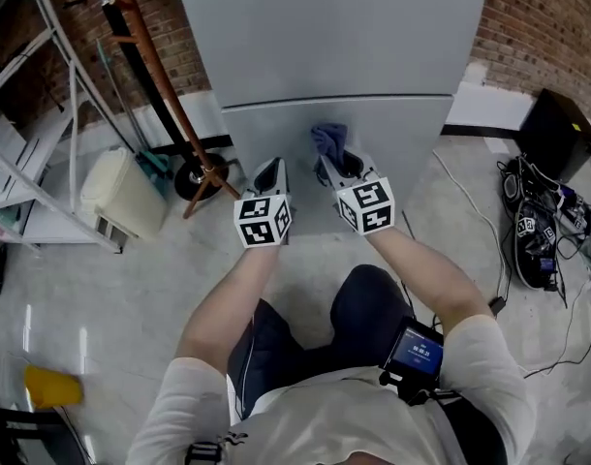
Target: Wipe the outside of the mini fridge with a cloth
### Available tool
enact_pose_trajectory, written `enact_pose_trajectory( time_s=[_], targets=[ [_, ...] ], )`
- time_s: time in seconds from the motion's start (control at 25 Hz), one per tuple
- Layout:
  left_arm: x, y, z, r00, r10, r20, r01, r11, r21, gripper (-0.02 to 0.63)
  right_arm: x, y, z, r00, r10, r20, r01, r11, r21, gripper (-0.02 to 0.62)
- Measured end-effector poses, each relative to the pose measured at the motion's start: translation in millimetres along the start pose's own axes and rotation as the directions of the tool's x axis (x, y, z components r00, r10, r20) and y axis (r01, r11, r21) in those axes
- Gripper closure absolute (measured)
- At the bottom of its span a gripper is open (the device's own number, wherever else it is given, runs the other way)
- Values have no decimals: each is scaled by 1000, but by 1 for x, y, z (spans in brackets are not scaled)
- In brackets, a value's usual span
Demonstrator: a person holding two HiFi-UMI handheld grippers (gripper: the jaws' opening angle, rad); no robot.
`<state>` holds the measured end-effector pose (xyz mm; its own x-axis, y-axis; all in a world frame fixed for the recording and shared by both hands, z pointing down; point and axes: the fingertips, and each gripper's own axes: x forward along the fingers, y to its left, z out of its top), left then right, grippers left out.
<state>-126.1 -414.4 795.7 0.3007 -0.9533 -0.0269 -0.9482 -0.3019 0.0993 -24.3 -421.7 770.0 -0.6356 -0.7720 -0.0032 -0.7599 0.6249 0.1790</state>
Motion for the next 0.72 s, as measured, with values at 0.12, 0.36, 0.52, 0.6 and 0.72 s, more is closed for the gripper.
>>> enact_pose_trajectory(
  time_s=[0.12, 0.36, 0.52, 0.6, 0.72],
  targets=[
    [-28, 38, -3, 997, 72, -2, -72, 997, -2, 603, 28, 48, -6, 997, 74, -10, -74, 997, 4, 511],
    [-74, 102, -15, 984, 177, -23, -177, 984, -3, 603, 78, 110, -21, 990, 131, -43, -130, 991, 13, 511],
    [-95, 129, -20, 977, 212, -29, -213, 977, -11, 603, 102, 135, -26, 988, 143, -62, -144, 990, 0, 511],
    [-101, 135, -22, 975, 218, -31, -218, 976, -13, 603, 111, 141, -29, 988, 139, -68, -139, 990, -2, 511],
    [-106, 140, -26, 975, 216, -40, -217, 976, -12, 603, 122, 141, -35, 990, 118, -79, -120, 993, -16, 511]
  ],
)
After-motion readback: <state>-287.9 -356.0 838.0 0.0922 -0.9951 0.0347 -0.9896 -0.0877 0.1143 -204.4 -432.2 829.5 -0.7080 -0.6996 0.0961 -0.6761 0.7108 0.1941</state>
